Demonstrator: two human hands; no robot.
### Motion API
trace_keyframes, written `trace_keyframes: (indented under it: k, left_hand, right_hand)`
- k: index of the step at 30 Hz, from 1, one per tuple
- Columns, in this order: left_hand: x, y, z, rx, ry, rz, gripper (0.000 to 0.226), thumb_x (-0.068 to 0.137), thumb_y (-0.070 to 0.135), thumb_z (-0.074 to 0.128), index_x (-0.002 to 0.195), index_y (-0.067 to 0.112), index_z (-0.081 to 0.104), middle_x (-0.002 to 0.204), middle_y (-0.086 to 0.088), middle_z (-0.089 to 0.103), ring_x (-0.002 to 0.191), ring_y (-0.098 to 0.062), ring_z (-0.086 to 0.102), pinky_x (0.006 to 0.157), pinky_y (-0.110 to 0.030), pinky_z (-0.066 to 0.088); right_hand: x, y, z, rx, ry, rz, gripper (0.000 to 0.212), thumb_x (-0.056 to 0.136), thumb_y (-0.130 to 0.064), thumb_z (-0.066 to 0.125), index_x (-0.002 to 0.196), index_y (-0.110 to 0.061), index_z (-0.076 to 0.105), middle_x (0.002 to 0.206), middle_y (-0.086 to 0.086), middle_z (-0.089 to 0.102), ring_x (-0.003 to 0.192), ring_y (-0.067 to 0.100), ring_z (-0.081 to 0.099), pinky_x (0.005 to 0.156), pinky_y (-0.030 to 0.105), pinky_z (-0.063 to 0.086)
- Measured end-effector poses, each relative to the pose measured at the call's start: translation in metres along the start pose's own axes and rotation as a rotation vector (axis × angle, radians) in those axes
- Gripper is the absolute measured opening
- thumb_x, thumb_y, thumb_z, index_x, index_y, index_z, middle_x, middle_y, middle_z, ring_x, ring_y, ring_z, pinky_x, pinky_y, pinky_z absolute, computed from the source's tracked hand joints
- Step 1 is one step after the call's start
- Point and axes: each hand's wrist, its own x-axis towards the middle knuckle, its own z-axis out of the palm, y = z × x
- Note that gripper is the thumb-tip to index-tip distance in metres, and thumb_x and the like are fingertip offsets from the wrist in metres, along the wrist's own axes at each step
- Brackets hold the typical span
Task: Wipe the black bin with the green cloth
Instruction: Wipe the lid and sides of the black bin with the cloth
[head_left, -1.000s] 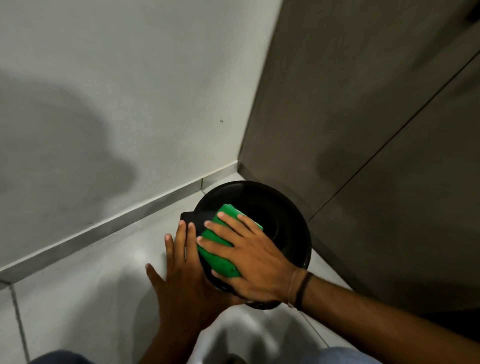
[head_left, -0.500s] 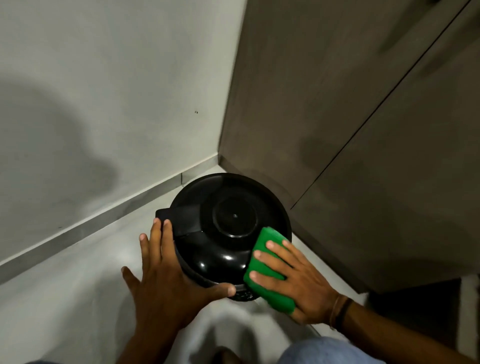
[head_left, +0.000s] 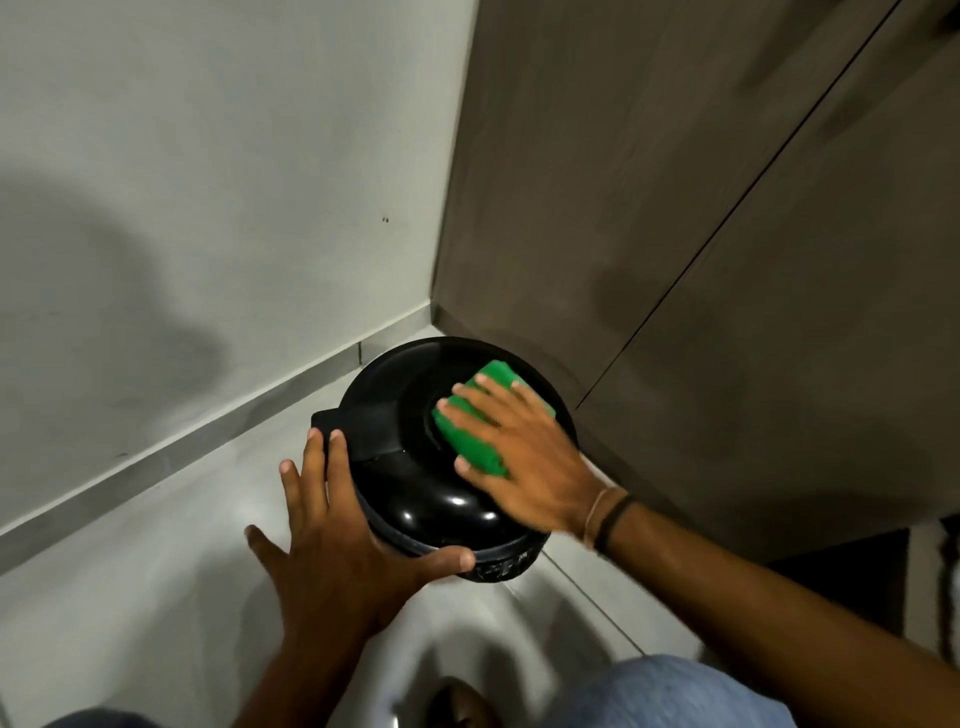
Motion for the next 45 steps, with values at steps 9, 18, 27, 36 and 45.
trace_keyframes:
  k: [9, 18, 27, 36, 45]
  left_hand:
    - [0.004, -0.003, -0.001, -0.037, -0.009, 0.039, 0.182, 0.016, 0.115, 0.053, 0.168, 0.036, -0.008, 0.177, 0.018, -0.016, 0.166, -0.025, -0.007, 0.12, -0.082, 0.014]
    - [0.004, -0.003, 0.001, -0.008, 0.0, 0.03, 0.181, 0.016, 0.116, 0.048, 0.168, 0.033, -0.006, 0.178, 0.015, -0.01, 0.166, -0.027, -0.005, 0.117, -0.084, 0.017]
    - [0.005, 0.0, 0.002, -0.058, 0.006, 0.045, 0.179, 0.019, 0.114, 0.055, 0.167, 0.034, -0.007, 0.177, 0.016, -0.012, 0.166, -0.027, -0.002, 0.119, -0.082, 0.017]
    - [0.01, -0.004, 0.008, -0.024, 0.007, 0.031, 0.178, 0.02, 0.114, 0.055, 0.166, 0.036, -0.01, 0.177, 0.017, -0.012, 0.166, -0.028, -0.005, 0.119, -0.084, 0.015]
    - [0.009, -0.003, 0.009, -0.072, -0.01, 0.039, 0.182, 0.017, 0.114, 0.058, 0.167, 0.036, -0.012, 0.177, 0.015, -0.015, 0.166, -0.026, -0.005, 0.121, -0.081, 0.015]
  right_hand:
    - [-0.049, 0.017, -0.012, 0.119, -0.037, 0.059, 0.061, 0.109, -0.057, 0.038, 0.167, -0.039, 0.028, 0.177, -0.014, 0.022, 0.166, 0.007, 0.002, 0.136, 0.042, 0.0]
    - [-0.017, -0.045, 0.009, 0.061, -0.01, -0.028, 0.066, 0.107, -0.059, 0.038, 0.168, -0.038, 0.023, 0.178, -0.009, 0.024, 0.167, 0.012, 0.006, 0.135, 0.039, -0.001]
    - [-0.006, 0.005, -0.008, 0.079, 0.045, 0.233, 0.059, 0.108, -0.05, 0.047, 0.165, -0.039, 0.034, 0.175, -0.008, 0.031, 0.166, 0.016, 0.011, 0.135, 0.046, 0.003]
    - [-0.087, -0.037, 0.032, -0.057, 0.091, -0.013, 0.075, 0.098, -0.056, 0.055, 0.165, -0.036, 0.032, 0.175, -0.003, 0.031, 0.166, 0.021, 0.012, 0.134, 0.039, -0.006]
    - [-0.043, 0.033, 0.016, 0.453, 0.244, 0.439, 0.065, 0.104, -0.06, 0.04, 0.164, -0.037, 0.037, 0.175, -0.009, 0.029, 0.165, 0.013, 0.015, 0.135, 0.046, 0.014]
